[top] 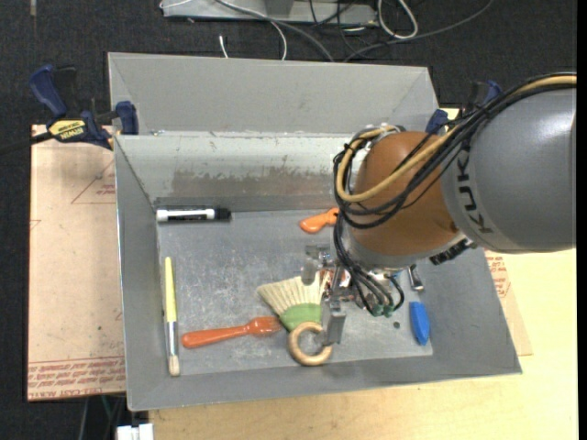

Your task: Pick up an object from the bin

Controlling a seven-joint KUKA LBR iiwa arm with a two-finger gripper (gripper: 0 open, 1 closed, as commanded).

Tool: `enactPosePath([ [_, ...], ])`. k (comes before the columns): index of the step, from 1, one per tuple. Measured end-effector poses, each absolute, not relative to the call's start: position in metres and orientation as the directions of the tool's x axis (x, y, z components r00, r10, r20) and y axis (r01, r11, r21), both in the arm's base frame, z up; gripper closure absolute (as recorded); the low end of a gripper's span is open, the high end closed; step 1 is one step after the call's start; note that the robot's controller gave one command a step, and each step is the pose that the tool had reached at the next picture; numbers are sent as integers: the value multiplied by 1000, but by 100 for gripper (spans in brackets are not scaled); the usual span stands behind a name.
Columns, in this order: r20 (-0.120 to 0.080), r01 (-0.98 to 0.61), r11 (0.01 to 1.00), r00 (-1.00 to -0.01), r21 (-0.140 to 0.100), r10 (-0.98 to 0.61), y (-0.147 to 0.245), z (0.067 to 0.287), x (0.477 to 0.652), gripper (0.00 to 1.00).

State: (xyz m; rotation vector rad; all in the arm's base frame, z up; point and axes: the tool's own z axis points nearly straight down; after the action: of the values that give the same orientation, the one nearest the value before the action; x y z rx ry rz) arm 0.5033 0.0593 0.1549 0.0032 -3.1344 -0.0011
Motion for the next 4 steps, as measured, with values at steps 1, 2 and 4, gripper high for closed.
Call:
enactPosePath([
  [1, 0, 0, 1000, -1000, 1, 0, 59, 158, 505, 0],
  [2, -3, 120, 993, -993, 3, 120, -19, 89, 513, 0],
  [4, -6, 144, 990, -990, 1, 144, 12, 107, 542, 0],
])
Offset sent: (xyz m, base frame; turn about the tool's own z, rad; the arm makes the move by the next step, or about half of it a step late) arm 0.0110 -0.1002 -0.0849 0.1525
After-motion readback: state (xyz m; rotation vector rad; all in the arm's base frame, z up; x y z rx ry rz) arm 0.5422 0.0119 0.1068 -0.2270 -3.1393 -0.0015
